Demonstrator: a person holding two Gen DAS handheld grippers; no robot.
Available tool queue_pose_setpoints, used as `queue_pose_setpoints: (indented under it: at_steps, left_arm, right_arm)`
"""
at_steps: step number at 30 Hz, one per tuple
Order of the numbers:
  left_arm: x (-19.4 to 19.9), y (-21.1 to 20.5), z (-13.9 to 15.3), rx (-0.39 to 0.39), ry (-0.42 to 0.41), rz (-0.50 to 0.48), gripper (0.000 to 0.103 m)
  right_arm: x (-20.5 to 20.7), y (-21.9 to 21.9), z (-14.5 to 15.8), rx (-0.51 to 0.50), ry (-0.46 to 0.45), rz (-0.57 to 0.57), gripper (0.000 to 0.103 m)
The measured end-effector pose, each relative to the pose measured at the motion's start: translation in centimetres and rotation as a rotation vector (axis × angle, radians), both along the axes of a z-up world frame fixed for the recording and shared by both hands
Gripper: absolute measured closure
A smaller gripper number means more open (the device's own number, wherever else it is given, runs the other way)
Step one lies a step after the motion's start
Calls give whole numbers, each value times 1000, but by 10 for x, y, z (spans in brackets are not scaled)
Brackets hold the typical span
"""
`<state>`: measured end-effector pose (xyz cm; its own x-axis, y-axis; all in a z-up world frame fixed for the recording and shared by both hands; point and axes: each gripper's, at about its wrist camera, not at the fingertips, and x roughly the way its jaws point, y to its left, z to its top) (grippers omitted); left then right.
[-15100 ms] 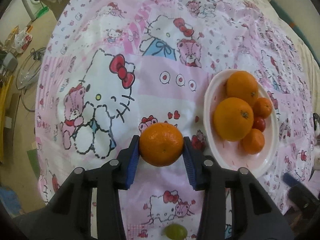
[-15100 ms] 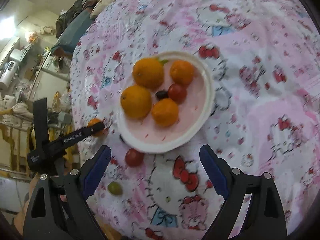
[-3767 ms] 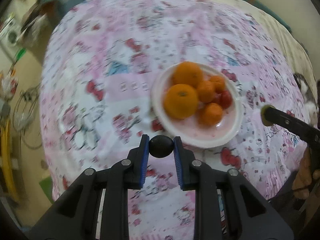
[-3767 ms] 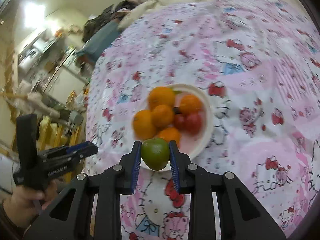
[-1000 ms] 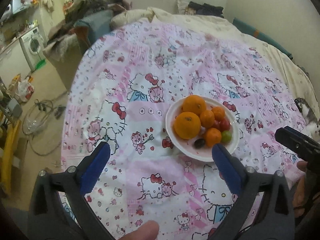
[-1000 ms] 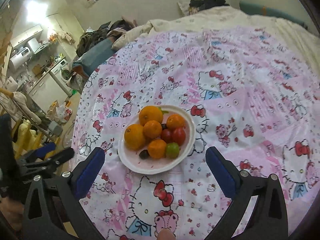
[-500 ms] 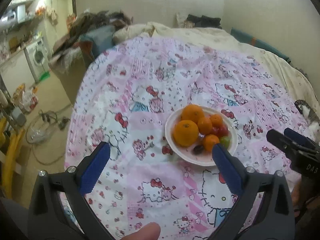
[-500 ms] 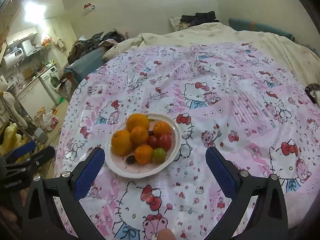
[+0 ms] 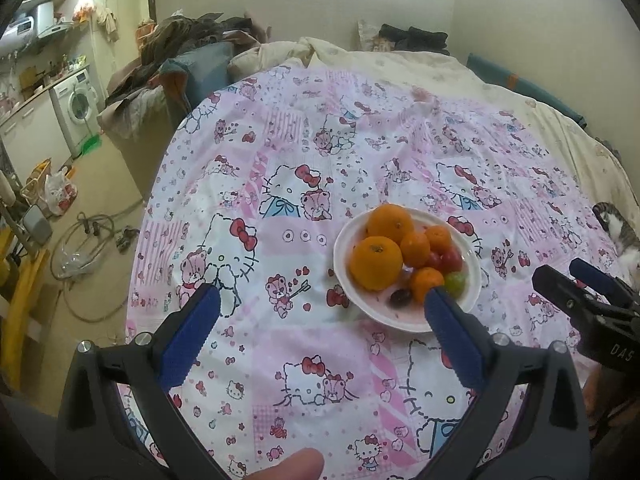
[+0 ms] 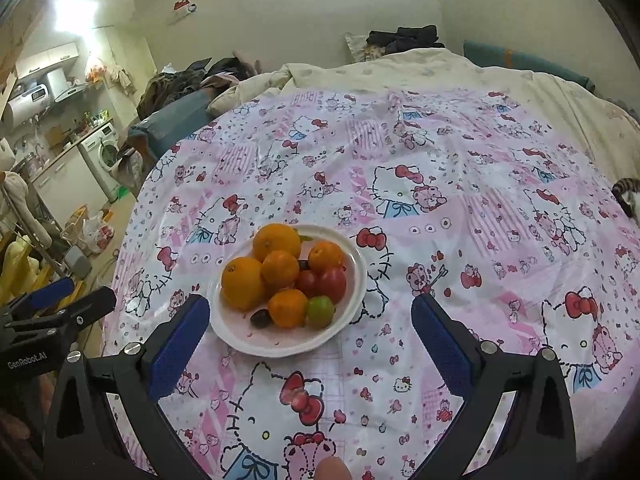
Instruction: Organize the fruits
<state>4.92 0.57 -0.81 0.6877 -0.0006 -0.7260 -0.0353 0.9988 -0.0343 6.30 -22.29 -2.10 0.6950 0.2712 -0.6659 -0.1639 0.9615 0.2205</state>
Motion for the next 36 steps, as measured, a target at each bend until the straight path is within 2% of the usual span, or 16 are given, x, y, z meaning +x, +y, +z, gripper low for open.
queue_pose_setpoints:
  at_steps: [10,36]
  left_arm:
    - [-1,-2,-1,6,6,-16,2]
    - [-1,-3,-4,11,14,-11,2]
  right_arm:
    - [1,-2,-6,-12,24,-8,0]
    - [0,-2,-4,-17,11,-10,0]
